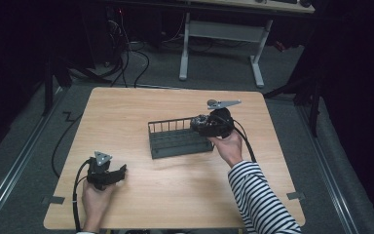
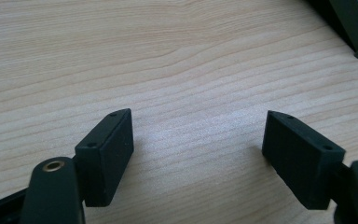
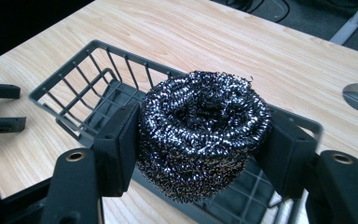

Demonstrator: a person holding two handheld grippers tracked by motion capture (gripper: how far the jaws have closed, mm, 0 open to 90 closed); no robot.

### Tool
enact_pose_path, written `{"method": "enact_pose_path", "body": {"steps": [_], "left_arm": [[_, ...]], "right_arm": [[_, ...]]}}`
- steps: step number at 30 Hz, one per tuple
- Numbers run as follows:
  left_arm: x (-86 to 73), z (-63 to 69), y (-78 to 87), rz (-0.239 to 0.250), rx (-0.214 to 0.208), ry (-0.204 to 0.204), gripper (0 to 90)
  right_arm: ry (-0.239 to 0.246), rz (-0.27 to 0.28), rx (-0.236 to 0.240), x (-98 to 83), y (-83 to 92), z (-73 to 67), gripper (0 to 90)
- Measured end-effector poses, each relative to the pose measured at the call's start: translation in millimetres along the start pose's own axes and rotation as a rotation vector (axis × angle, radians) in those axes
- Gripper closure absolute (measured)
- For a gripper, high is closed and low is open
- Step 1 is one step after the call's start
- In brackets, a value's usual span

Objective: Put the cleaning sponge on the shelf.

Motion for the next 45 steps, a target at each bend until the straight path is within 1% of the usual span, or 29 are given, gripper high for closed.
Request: {"method": "enact_pose_path", "body": {"steps": [3, 4, 6, 8, 11, 13, 14, 15, 16, 20, 22, 24, 28, 32, 34, 36, 38, 40, 45], "left_arm": [[-0.1, 0.2, 0.1, 0.000, -0.001, -0.001, 25.3], [-0.1, 0.2, 0.1, 0.000, -0.001, -0.002, 25.4], [-0.1, 0.2, 0.1, 0.000, -0.001, -0.001, 25.4], [-0.1, 0.2, 0.2, -0.001, -0.001, -0.002, 25.4], [-0.1, 0.2, 0.1, 0.000, -0.001, -0.001, 25.3], [-0.1, 0.2, 0.2, 0.000, -0.001, -0.002, 25.3], [-0.2, 0.3, 0.2, 0.000, -0.001, -0.002, 25.3], [-0.2, 0.3, 0.2, 0.000, -0.001, -0.002, 25.3], [-0.2, 0.3, 0.2, 0.000, -0.001, -0.001, 25.3], [-0.2, 0.3, 0.3, 0.000, -0.002, -0.002, 25.2], [-0.2, 0.3, 0.3, 0.000, -0.002, -0.002, 25.2], [-0.2, 0.3, 0.3, 0.000, -0.002, -0.002, 25.2], [-0.2, 0.3, 0.3, 0.000, -0.003, -0.002, 25.1], [-0.3, 0.3, 0.2, 0.001, -0.002, -0.001, 25.2], [-0.3, 0.3, 0.3, 0.000, -0.003, -0.001, 25.2], [-0.3, 0.4, 0.3, 0.000, -0.003, -0.001, 25.2], [-0.3, 0.4, 0.3, 0.000, -0.002, -0.002, 25.2], [-0.3, 0.4, 0.3, 0.000, -0.002, -0.002, 25.2], [-0.3, 0.4, 0.3, 0.000, -0.002, -0.002, 25.2]], "right_arm": [[-0.003, -0.024, -0.008, 2.6, -10.4, 0.8, 36.1], [-0.003, -0.036, -0.015, 3.4, -17.7, 2.1, 36.0], [-0.002, -0.045, -0.019, 3.8, -21.1, 2.8, 35.9], [-0.017, -0.061, -0.024, 3.7, -28.8, 4.2, 35.8], [-0.028, -0.074, -0.029, 2.5, -33.9, 4.3, 35.7], [-0.022, -0.095, -0.037, 1.0, -38.9, 4.7, 35.4], [-0.020, -0.112, -0.048, -0.4, -43.6, 4.8, 35.2], [-0.020, -0.112, -0.048, -0.4, -43.6, 4.8, 35.2], [-0.026, -0.125, -0.049, -1.6, -47.8, 5.4, 35.1], [-0.029, -0.147, -0.054, -3.6, -54.7, 5.9, 34.7], [-0.022, -0.150, -0.057, -3.9, -56.1, 6.1, 34.6], [-0.038, -0.166, -0.059, -4.7, -59.3, 5.9, 34.2], [-0.035, -0.181, -0.065, -6.2, -63.3, 6.7, 33.6], [-0.042, -0.177, -0.061, -5.9, -64.5, 6.6, 33.5], [-0.036, -0.178, -0.064, -6.3, -65.7, 7.4, 33.1], [-0.044, -0.175, -0.058, -6.2, -65.3, 7.8, 32.5], [-0.050, -0.173, -0.048, -5.9, -64.6, 8.3, 30.4], [-0.048, -0.168, -0.050, -5.4, -62.5, 8.3, 28.6], [-0.047, -0.157, -0.047, -4.6, -57.7, 8.8, 27.4]]}}
Point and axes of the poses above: each handheld gripper's, and its own axes: y roughly backward along the jaws, x roughly out of its top, z roughly to its right, the point moved 1 cm from there along -y, roughly forward along the jaws, and after that the axes turned 5 degrees about x, right-handed, at the moved point
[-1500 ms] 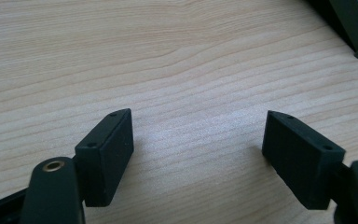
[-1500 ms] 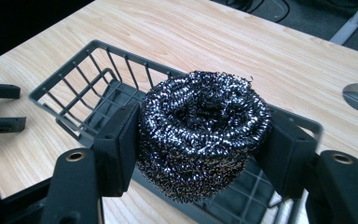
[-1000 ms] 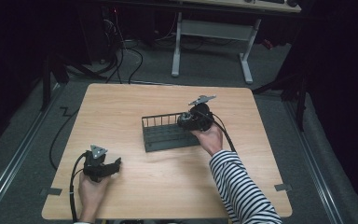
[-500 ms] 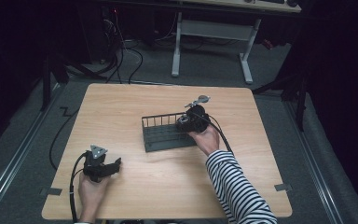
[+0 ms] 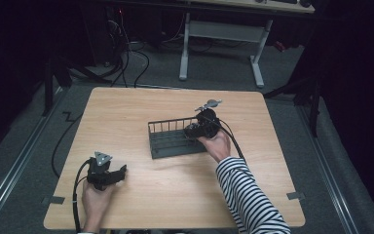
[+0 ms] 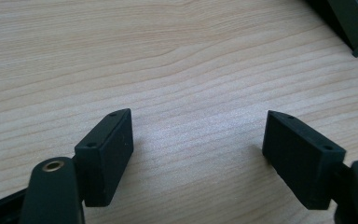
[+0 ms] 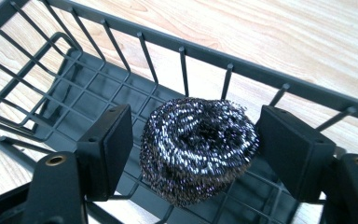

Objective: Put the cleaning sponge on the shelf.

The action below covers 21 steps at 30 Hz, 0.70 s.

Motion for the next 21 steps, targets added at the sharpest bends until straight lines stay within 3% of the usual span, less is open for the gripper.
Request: {"method": "enact_pose_path", "body": {"steps": [15, 21], "left_arm": [[0.1, 0.9, -0.1, 0.002, -0.001, -0.006, 25.4], [0.1, 1.1, -0.2, 0.002, -0.001, -0.006, 25.3]], "right_arm": [[-0.002, 0.111, -0.021, -5.4, 38.5, 6.9, 30.7], [0.006, 0.116, -0.018, -12.1, 49.8, 7.8, 32.1]]}}
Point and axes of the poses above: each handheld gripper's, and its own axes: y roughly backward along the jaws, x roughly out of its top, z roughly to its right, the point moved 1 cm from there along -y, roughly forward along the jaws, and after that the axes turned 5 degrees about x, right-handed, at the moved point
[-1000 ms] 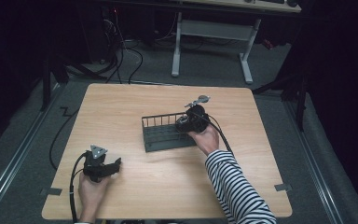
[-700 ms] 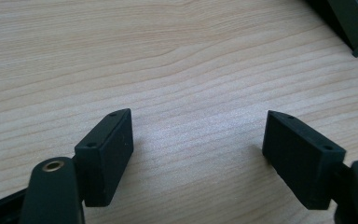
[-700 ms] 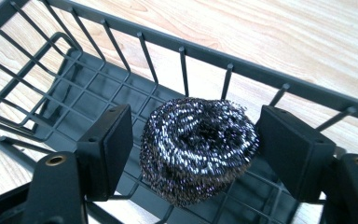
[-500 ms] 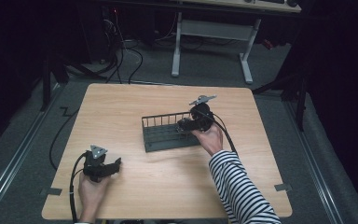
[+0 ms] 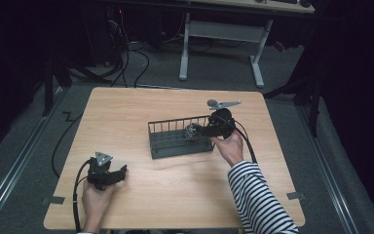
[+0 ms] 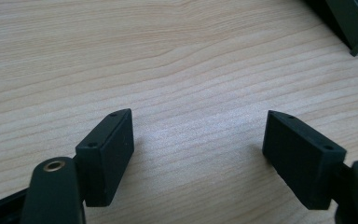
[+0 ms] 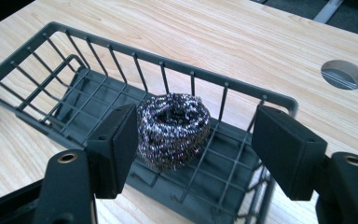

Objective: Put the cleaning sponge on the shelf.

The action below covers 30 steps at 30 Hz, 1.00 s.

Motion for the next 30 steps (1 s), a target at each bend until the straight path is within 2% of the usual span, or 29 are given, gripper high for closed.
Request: {"method": "enact_pose_path", "body": {"steps": [10, 20, 27, 30], "left_arm": [[0.0, -0.1, 0.1, 0.000, -0.001, 0.001, 25.4], [0.0, -0.1, 0.0, 0.000, -0.001, 0.001, 25.4], [0.0, -0.1, 0.0, 0.000, -0.001, 0.001, 25.3], [0.0, -0.1, 0.1, 0.000, -0.002, 0.001, 25.3]], "right_arm": [[-0.005, 0.056, -0.019, -3.5, 28.9, 5.6, 34.1], [-0.036, 0.092, -0.038, -17.8, 62.7, 13.7, 35.5], [-0.038, 0.112, -0.049, -22.2, 77.1, 16.3, 36.1], [-0.025, 0.117, -0.069, -28.6, 83.1, 16.1, 36.9]]}}
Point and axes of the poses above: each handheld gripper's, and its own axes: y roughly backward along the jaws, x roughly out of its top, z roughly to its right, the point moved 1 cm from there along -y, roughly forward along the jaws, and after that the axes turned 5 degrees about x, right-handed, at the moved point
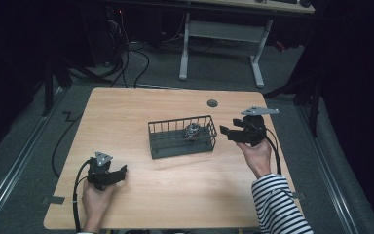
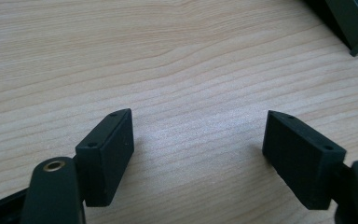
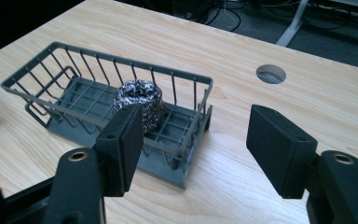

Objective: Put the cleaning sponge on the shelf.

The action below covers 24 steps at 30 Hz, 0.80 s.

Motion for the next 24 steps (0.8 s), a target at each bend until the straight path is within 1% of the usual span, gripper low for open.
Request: {"method": "enact_pose_path", "body": {"steps": [4, 6, 10, 12, 16, 19, 20, 21, 22, 24], "left_arm": [[0.0, 0.0, 0.0, 0.000, 0.000, 0.000, 25.4], [0.0, 0.0, 0.0, 0.000, 0.000, 0.000, 25.4], [0.0, 0.0, 0.0, 0.000, 0.000, 0.000, 25.4], [0.0, 0.0, 0.0, 0.000, 0.000, 0.000, 25.4], [0.0, 0.0, 0.0, 0.000, 0.000, 0.000, 25.4], [0.0, 0.0, 0.0, 0.000, 0.000, 0.000, 25.3], [0.0, 0.1, 0.0, 0.000, 0.000, 0.000, 25.3], [0.0, 0.1, 0.0, 0.000, 0.000, 0.000, 25.3], [0.0, 0.0, 0.0, 0.000, 0.000, 0.000, 25.3], [0.0, 0.0, 0.0, 0.000, 0.000, 0.000, 25.3]], "right_arm": [[0.000, -0.001, -0.009, -6.3, 3.5, 1.2, 37.0], [0.014, 0.001, -0.025, -9.0, 7.9, 0.5, 37.0], [0.014, 0.013, -0.021, -10.3, 12.5, 0.0, 37.2], [-0.012, 0.016, -0.014, -16.3, 14.4, 3.8, 37.3], [-0.027, 0.013, -0.024, -23.6, 16.8, 7.5, 37.4], [-0.049, 0.032, -0.017, -29.8, 21.9, 10.9, 37.7], [-0.054, 0.031, -0.024, -34.3, 24.9, 12.6, 37.6], [-0.054, 0.031, -0.024, -34.3, 24.9, 12.6, 37.6], [-0.060, 0.044, -0.025, -37.4, 28.1, 13.4, 37.8], [-0.071, 0.053, -0.028, -42.8, 30.7, 15.3, 37.7]]}}
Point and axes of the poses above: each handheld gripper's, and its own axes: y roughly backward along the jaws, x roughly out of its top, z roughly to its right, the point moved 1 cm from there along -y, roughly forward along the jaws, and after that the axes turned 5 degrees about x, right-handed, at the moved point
